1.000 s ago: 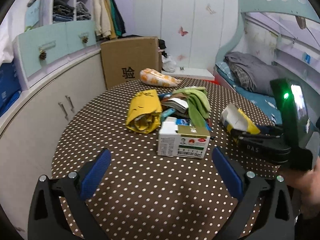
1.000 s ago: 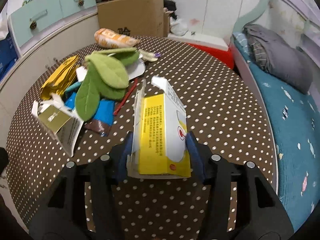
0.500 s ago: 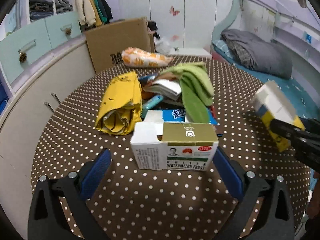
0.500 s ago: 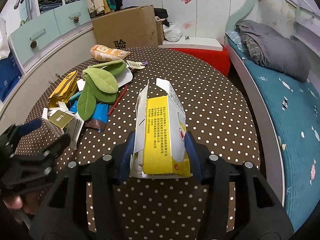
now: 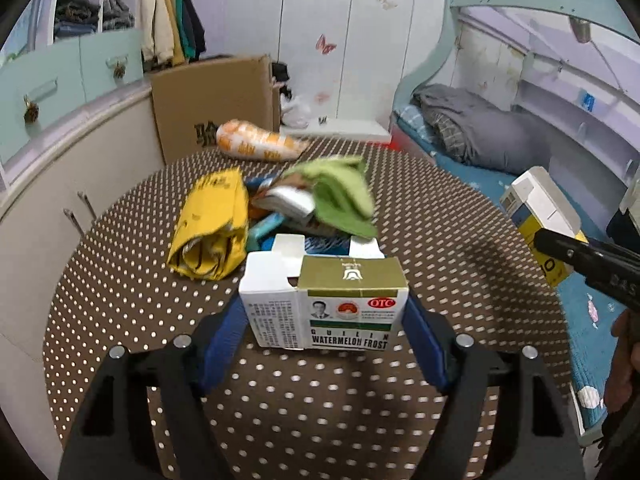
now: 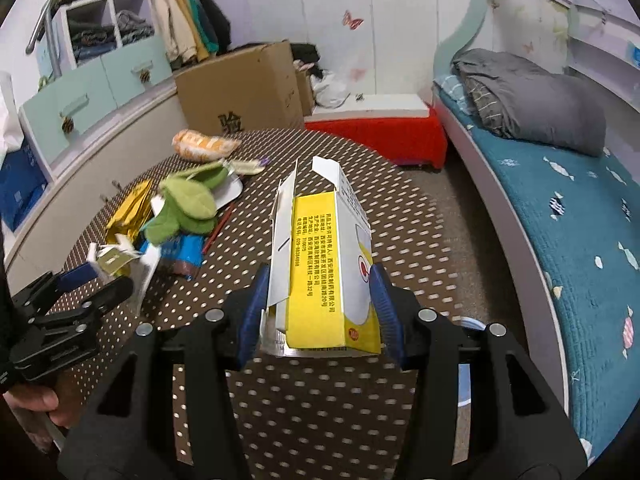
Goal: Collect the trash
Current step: 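Carry the medicine box to the blue wastebasket and open the right gripper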
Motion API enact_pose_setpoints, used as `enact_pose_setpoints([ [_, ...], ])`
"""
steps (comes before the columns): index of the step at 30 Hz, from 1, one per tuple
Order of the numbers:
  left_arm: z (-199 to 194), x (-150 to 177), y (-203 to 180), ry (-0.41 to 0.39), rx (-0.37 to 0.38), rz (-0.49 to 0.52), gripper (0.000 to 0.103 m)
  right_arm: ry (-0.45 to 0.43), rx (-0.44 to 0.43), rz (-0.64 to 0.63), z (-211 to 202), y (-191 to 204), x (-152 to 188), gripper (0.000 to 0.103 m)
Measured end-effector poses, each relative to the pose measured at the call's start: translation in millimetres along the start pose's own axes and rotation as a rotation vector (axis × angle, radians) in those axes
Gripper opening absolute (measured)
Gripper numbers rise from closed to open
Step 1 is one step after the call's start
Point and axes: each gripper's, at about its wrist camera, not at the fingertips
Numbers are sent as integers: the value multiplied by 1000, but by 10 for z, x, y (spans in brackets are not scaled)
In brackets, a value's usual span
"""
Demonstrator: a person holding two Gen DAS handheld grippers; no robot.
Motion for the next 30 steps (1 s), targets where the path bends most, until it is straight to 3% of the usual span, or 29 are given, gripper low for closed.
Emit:
enact_pose_setpoints([
  [10, -220, -381, -483, -107, 67, 77, 74, -38, 71, 151, -94, -969, -234, 50],
  [16, -13, -563, -769, -95, 129, 115, 74, 72, 130, 317, 426, -1828, -173, 50],
  [24, 240, -832, -1123, -66, 179, 172, 74, 259, 182, 524, 1400, -2771, 244, 50],
  [27, 370, -954, -1302, -52, 197, 196, 74, 282, 204, 569, 1622, -2954, 362, 54],
  [29, 457, -1019, -1445, -38, 213, 213, 74, 306, 219, 614, 1745, -3115, 462, 71],
  [30, 503, -1050, -1523, -31, 223, 224, 74, 308, 229, 635, 1758, -3172, 499, 72],
])
Point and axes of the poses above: each gripper's, at about its wrist camera, not at the fingertips, and z roughly the way its jaws point, y to its left, x to its underside, and after that the axes turned 11 degrees about z, right-handed
